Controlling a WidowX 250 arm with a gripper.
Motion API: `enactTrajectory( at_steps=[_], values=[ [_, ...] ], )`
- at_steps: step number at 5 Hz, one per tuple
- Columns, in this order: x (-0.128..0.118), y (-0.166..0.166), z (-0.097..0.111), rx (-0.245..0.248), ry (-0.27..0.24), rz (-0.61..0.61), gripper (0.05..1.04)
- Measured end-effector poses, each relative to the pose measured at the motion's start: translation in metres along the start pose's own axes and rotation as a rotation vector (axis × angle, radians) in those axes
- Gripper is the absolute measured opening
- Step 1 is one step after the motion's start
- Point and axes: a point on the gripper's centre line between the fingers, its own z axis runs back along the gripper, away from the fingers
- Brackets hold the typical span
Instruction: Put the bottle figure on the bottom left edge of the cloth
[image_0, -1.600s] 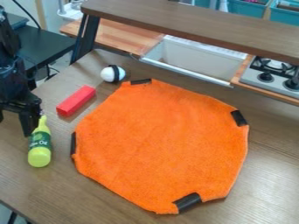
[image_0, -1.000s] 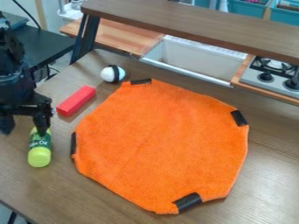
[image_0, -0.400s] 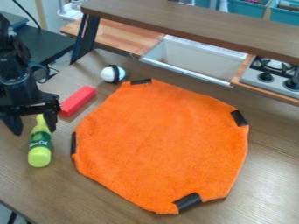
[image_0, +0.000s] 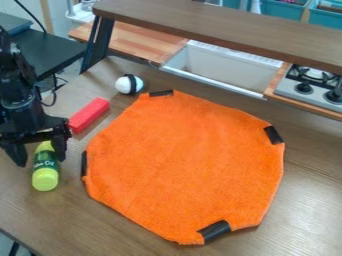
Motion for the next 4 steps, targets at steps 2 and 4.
enactTrajectory(
  at_steps=[2, 4],
  values=[
    [-0.0034, 0.0002, -0.0167, 0.032, 0.011, 0.048, 0.705],
    [0.0008, -0.0027, -0.0087, 0.020, 0.022, 0.041, 0.644]
  ],
)
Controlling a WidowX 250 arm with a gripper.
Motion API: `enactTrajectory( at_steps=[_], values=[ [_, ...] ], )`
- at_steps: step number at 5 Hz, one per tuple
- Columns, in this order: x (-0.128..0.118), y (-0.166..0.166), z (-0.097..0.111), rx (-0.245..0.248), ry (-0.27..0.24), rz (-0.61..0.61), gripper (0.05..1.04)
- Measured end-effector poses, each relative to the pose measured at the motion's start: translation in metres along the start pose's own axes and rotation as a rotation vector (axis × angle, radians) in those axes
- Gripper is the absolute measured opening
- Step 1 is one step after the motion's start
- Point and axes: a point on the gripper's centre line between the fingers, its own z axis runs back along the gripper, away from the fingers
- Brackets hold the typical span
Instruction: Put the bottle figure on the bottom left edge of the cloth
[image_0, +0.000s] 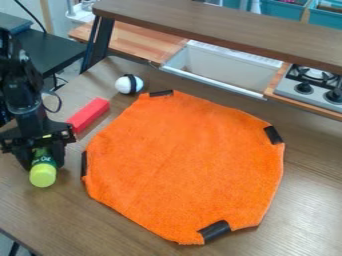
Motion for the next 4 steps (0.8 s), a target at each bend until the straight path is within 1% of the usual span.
enactTrajectory(
  at_steps=[1, 2, 3, 4],
  values=[
    [0.007, -0.002, 0.035, 0.006, -0.072, -0.056, 0.644],
    [0.005, -0.017, 0.052, 0.017, -0.106, -0.154, 0.644],
    [0.006, -0.034, 0.056, -0.023, -0.049, -0.135, 0.644],
    [0.018, -0.056, 0.042, -0.065, 0.081, 0.005, 0.644]
  ],
)
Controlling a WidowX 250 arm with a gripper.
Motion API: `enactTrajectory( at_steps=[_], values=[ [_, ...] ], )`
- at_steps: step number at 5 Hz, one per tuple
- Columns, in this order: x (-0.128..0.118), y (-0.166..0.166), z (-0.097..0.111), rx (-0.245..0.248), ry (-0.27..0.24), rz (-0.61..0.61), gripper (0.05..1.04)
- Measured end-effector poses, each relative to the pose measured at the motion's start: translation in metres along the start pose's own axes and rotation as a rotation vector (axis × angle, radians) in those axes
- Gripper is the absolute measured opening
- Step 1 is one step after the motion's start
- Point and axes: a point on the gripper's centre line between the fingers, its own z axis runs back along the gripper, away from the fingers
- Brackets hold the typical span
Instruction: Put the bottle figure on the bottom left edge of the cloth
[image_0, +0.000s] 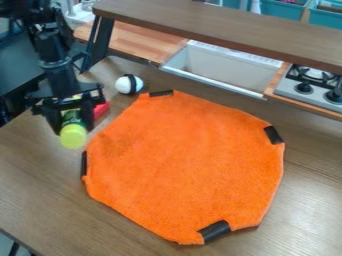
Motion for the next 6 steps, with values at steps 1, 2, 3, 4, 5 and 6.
enactTrajectory(
  at_steps=[1, 2, 3, 4, 5, 6],
  values=[
    [0.002, -0.021, -0.017, -0.018, 0.069, 0.102, 0.644],
    [-0.003, -0.033, -0.032, -0.019, 0.115, 0.147, 0.644],
    [-0.017, -0.038, -0.044, -0.018, 0.122, 0.113, 0.644],
    [-0.026, -0.039, -0.055, -0.016, 0.101, 0.080, 0.678],
    [-0.022, -0.037, -0.055, -0.014, 0.050, 0.009, 0.777],
    [-0.020, -0.037, -0.057, -0.016, 0.024, 0.002, 0.994]
  ],
)
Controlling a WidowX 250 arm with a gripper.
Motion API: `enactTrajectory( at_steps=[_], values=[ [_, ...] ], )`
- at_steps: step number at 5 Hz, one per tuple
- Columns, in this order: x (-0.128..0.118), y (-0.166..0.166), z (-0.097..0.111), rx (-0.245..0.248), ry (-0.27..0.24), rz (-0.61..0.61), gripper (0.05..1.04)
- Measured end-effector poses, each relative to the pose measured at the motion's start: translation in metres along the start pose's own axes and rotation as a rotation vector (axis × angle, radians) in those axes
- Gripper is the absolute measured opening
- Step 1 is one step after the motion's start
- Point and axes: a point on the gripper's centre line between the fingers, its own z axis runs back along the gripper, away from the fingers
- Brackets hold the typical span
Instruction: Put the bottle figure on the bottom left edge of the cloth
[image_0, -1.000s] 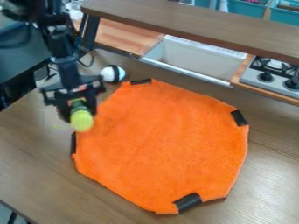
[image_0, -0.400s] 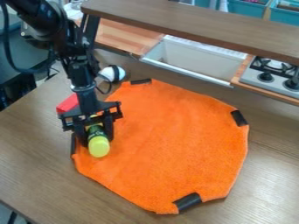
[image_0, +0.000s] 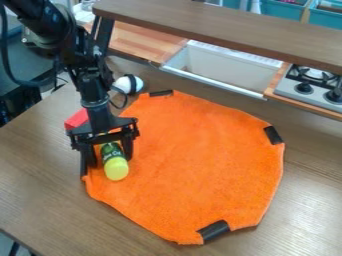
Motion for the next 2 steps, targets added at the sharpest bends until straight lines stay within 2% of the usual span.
enactTrajectory(
  at_steps=[1, 2],
  values=[
    [0.0011, -0.0018, 0.0001, -0.031, -0.050, -0.009, 1.001],
    [-0.0006, -0.0065, 0.0016, -0.077, -0.075, -0.037, 0.998]
  ],
)
